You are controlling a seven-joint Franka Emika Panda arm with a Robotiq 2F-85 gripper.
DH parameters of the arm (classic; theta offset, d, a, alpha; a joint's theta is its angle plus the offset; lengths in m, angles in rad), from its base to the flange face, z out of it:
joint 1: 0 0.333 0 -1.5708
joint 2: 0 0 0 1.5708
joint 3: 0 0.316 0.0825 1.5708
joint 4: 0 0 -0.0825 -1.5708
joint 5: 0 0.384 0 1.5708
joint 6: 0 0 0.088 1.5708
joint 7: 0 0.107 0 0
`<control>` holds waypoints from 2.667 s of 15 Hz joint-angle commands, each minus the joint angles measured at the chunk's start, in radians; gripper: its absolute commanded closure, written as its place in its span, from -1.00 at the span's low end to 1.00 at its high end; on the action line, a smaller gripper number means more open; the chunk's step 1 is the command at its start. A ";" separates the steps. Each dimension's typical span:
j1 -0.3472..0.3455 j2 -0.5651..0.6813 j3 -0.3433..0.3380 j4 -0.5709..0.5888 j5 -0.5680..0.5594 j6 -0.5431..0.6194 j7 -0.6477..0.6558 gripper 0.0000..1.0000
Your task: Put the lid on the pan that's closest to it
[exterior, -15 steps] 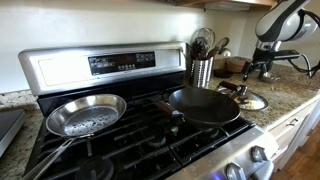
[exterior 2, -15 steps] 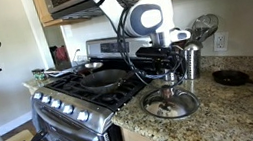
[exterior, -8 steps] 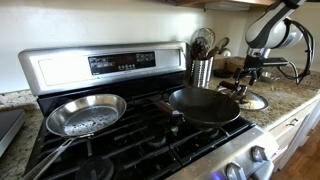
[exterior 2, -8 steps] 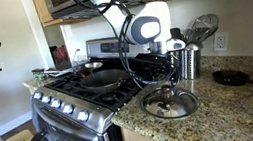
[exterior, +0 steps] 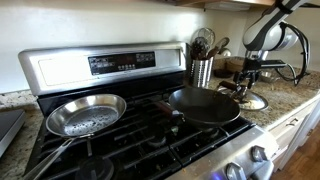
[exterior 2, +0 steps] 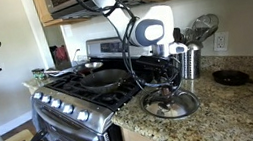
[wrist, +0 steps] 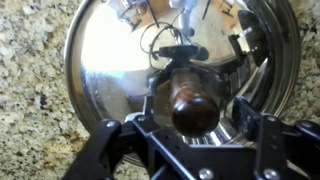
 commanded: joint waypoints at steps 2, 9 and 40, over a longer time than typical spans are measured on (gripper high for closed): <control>-0.021 0.031 0.012 0.038 -0.004 -0.033 0.013 0.14; -0.024 -0.004 0.009 0.012 -0.022 -0.025 -0.013 0.60; 0.137 -0.595 0.054 -0.292 -0.107 -0.114 -0.204 0.60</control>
